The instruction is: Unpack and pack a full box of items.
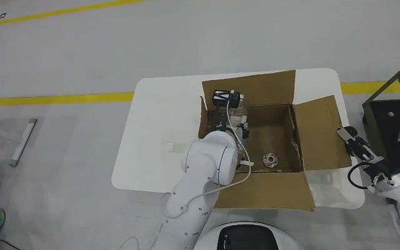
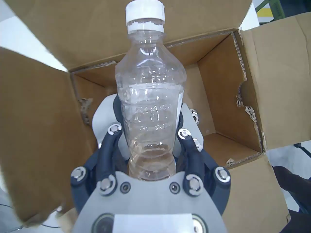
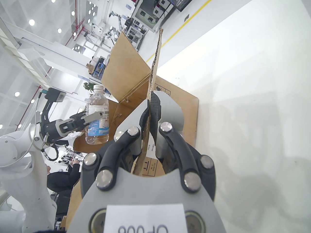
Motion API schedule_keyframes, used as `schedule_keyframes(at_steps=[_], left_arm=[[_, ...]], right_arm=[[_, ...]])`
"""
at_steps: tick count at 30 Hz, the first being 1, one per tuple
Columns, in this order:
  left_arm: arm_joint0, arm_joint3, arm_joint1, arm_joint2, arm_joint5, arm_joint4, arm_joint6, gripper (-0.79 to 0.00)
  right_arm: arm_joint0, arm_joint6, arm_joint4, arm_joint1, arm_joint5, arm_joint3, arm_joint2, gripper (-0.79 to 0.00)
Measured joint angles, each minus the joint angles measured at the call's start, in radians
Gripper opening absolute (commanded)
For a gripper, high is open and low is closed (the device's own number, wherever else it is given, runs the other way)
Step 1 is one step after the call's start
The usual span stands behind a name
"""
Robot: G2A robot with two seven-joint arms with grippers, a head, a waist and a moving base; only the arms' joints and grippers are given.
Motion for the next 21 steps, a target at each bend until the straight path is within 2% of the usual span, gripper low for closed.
schedule_keyframes(at_steps=[7, 21], left_arm=[[-0.002, -0.097, 0.006, -0.067, -0.003, 0.076, -0.019, -0.785], [-0.02, -0.179, 0.027, -0.254, -0.071, 0.311, -0.045, -0.785]], right_arm=[[-0.028, 0.005, 0.024, 0.0, -0.007, -0.003, 0.039, -0.785], [-0.043, 0.007, 0.029, -0.004, -0.01, -0.01, 0.031, -0.785]])
